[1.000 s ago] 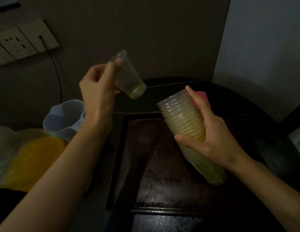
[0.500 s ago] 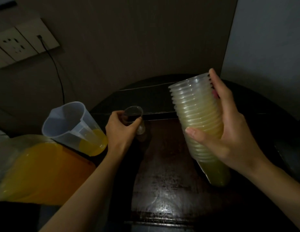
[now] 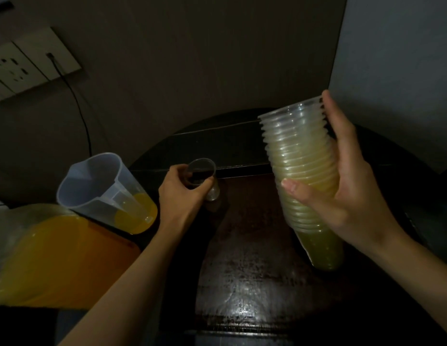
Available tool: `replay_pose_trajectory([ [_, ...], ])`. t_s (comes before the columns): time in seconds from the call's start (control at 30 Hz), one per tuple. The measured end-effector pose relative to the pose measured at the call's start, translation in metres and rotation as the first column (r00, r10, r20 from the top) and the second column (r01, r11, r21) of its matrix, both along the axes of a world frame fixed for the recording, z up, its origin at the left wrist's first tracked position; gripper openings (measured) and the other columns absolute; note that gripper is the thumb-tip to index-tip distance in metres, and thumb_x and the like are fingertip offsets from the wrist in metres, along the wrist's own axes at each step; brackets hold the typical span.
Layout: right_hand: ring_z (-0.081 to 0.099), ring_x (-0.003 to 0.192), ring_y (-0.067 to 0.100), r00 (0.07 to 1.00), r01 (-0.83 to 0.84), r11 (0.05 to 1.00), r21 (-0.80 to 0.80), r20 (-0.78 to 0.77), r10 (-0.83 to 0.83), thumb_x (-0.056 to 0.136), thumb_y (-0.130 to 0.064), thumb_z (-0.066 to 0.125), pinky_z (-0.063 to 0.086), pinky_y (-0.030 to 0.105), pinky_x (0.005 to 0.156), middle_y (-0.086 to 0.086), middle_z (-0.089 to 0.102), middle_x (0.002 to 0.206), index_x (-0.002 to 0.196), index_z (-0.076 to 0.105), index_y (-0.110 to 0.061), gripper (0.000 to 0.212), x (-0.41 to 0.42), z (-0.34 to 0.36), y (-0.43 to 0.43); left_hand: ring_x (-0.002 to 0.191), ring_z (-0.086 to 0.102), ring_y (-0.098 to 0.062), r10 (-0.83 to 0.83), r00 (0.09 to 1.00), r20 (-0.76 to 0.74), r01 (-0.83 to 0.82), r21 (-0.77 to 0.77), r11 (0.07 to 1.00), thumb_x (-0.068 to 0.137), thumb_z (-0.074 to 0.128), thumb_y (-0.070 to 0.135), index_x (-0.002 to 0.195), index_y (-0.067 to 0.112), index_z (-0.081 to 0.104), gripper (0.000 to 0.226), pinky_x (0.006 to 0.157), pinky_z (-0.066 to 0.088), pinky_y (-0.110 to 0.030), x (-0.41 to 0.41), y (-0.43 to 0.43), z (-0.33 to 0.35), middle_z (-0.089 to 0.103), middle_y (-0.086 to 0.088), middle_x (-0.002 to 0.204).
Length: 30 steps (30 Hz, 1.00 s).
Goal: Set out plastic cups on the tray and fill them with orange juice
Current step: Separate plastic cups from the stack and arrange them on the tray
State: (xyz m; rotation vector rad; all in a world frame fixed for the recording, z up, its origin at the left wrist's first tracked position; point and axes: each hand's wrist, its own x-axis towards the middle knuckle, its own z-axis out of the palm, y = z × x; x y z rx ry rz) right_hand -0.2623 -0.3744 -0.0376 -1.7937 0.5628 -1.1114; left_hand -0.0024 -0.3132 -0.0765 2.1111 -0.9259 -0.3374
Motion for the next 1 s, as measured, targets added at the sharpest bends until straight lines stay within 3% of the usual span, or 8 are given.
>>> replay_pose_trajectory([
  [0.1,0.068,0.109,0.007,1.000,0.002,1.000,0.017,-0.001,-0.002,0.081,-0.030,0.075,0.055,0.017,0.083,-0.030,0.056,0.131,0.160,0.011,-0.041,0.103,0.001,0.001,0.001,0.116,0.055,-0.008,0.004,1.000,0.005,-0.005,0.027,1.000,0.077,0.080,0.048,0.141,0.022,0.048,0.076,0.097,0.046,-0.026,0.004,0.001,-0.002,0.059,0.003,0.132],
  [0.2,0.069,0.107,0.008,1.000,0.003,1.000,0.024,-0.006,-0.003,0.081,-0.029,0.076,0.055,0.019,0.085,-0.024,0.061,0.129,0.158,0.012,-0.047,0.101,0.001,0.000,0.002,0.127,0.049,-0.015,0.017,0.995,0.097,-0.020,0.032,0.999,0.071,0.064,0.071,0.140,0.025,0.049,0.084,0.104,0.047,-0.038,0.000,0.005,-0.001,0.053,0.001,0.137],
  [0.27,0.069,0.107,0.005,1.000,-0.006,0.999,0.041,-0.007,0.006,0.081,-0.028,0.076,0.054,0.017,0.086,-0.027,0.061,0.127,0.156,0.013,-0.049,0.101,0.002,0.000,0.002,0.123,0.046,-0.012,-0.002,0.986,0.169,0.012,-0.059,0.998,0.076,0.049,0.078,0.136,0.024,0.051,0.081,0.100,0.046,-0.032,-0.012,0.008,0.013,0.051,0.002,0.132],
  [0.37,0.067,0.108,0.000,0.999,-0.018,0.999,0.047,-0.029,0.019,0.080,-0.028,0.079,0.052,0.011,0.084,-0.035,0.057,0.129,0.156,0.016,-0.049,0.101,-0.002,0.003,0.002,0.116,0.056,-0.005,-0.186,0.981,0.061,0.195,-0.220,0.956,0.081,0.041,0.075,0.124,0.031,0.058,0.064,0.096,0.050,-0.032,-0.038,0.001,0.056,0.057,0.008,0.125],
  [0.43,0.066,0.108,-0.002,0.998,-0.033,0.998,0.049,-0.055,0.036,0.081,-0.026,0.084,0.050,0.009,0.082,-0.038,0.056,0.127,0.156,0.019,-0.046,0.102,-0.004,0.004,0.002,0.111,0.064,-0.006,-0.403,0.904,-0.142,0.356,-0.270,0.895,0.081,0.042,0.072,0.119,0.033,0.063,0.059,0.094,0.055,-0.036,-0.058,-0.008,0.087,0.066,0.008,0.121],
  [0.5,0.065,0.109,-0.003,0.996,-0.041,0.998,0.039,-0.075,0.043,0.079,-0.027,0.085,0.050,0.008,0.083,-0.038,0.055,0.128,0.156,0.021,-0.045,0.101,-0.003,0.003,0.002,0.108,0.067,-0.005,-0.527,0.838,-0.143,0.488,-0.235,0.841,0.081,0.046,0.070,0.122,0.028,0.064,0.062,0.089,0.057,-0.031,-0.071,-0.014,0.105,0.069,0.008,0.118],
  [0.67,0.066,0.111,-0.001,0.992,-0.057,0.998,0.024,-0.110,0.060,0.075,-0.041,0.082,0.053,0.013,0.084,-0.017,0.058,0.136,0.153,0.024,-0.052,0.098,0.002,0.002,0.005,0.101,0.067,-0.001,-0.539,0.838,-0.081,0.523,-0.160,0.837,0.082,0.065,0.055,0.121,0.024,0.066,0.050,0.079,0.055,-0.023,-0.079,-0.022,0.110,0.070,0.010,0.109],
  [1.0,0.063,0.110,-0.002,0.978,-0.075,0.997,-0.026,-0.195,0.068,0.078,-0.037,0.083,0.052,0.012,0.085,-0.027,0.053,0.134,0.152,0.026,-0.052,0.095,-0.007,-0.001,-0.006,0.095,0.065,-0.001,-0.544,0.822,-0.170,0.526,-0.141,0.839,0.076,0.065,0.044,0.121,0.026,0.063,0.049,0.072,0.054,-0.016,-0.079,-0.028,0.128,0.069,0.008,0.104],
])
